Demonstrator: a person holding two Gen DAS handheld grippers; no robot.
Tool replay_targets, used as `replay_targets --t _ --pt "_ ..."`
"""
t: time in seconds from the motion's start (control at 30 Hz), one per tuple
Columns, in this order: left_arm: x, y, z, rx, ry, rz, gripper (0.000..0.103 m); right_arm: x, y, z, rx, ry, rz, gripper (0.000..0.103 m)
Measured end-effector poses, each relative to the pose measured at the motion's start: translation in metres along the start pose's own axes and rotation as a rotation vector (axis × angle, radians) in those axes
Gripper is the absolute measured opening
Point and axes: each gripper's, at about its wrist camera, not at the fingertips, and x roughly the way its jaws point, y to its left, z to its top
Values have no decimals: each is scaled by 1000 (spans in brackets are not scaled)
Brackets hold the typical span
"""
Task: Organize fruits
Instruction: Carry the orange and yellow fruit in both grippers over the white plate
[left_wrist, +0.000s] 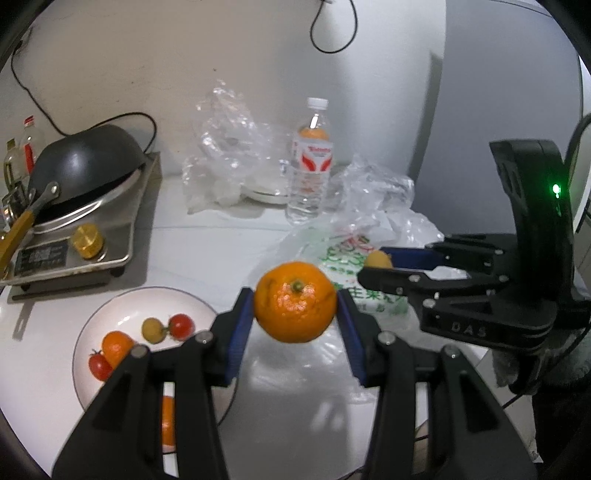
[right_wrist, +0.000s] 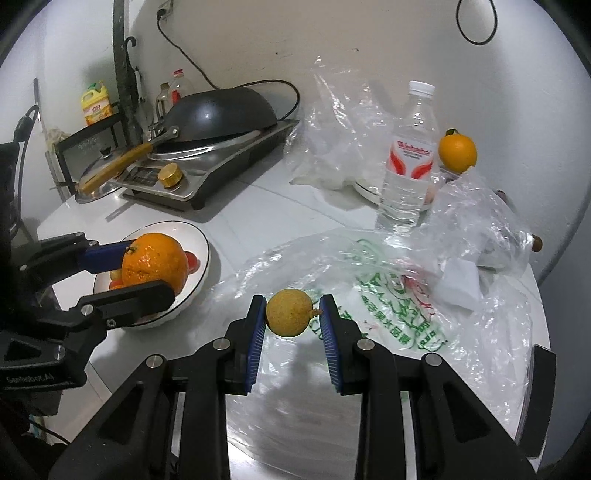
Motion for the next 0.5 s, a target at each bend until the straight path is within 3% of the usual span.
replay_targets --t 0.5 --pt "-13 52 -12 -47 -1 56 46 39 30 12 -37 42 41 31"
